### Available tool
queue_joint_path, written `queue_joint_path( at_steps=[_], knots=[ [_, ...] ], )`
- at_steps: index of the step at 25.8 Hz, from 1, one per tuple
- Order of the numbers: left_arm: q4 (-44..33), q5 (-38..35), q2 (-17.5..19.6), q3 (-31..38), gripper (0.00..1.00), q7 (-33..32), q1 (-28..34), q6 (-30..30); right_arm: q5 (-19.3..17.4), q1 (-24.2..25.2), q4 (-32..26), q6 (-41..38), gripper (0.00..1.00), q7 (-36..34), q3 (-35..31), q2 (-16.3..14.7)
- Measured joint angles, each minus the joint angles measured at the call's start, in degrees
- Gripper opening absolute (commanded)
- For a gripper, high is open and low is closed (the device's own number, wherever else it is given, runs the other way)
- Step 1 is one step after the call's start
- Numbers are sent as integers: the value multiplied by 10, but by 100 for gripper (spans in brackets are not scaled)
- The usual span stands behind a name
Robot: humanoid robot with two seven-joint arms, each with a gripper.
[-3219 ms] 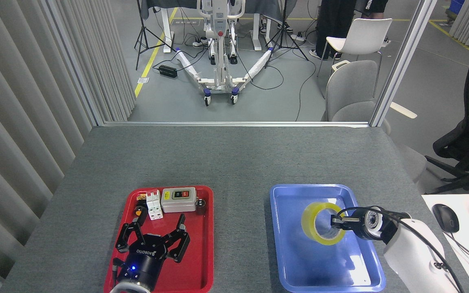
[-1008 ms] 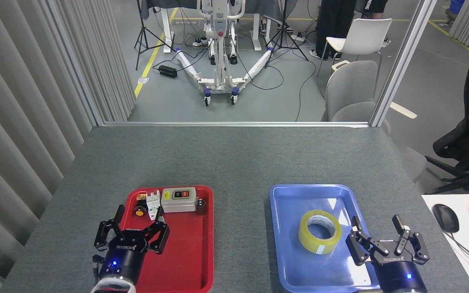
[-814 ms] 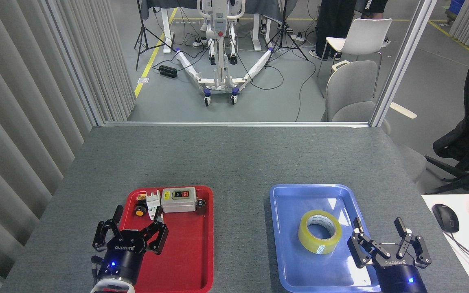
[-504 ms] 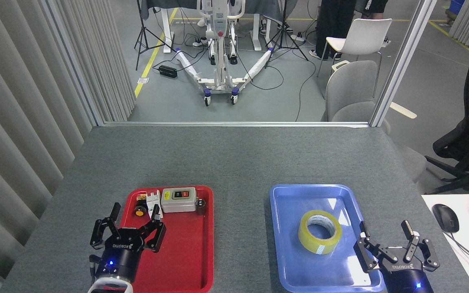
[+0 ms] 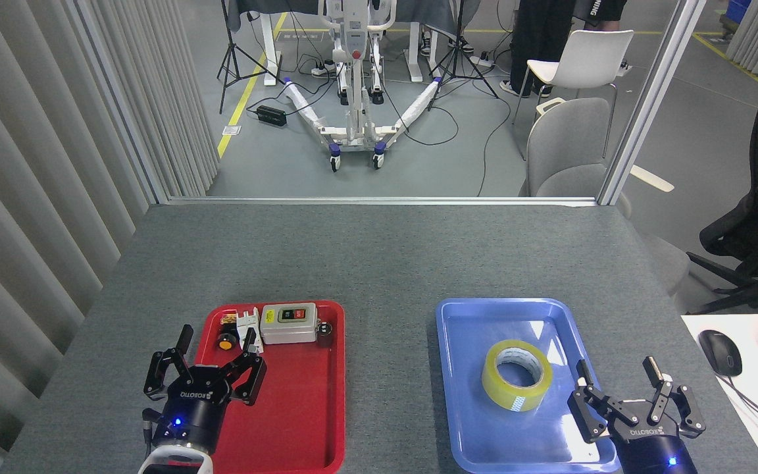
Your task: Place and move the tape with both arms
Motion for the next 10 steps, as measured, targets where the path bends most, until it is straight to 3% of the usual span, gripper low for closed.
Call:
queue_joint_path(
  at_steps=[10],
  knots=[
    [5, 1, -1, 9, 100, 2, 1, 1, 0, -1, 0, 0, 100, -2, 0, 4]
  ],
)
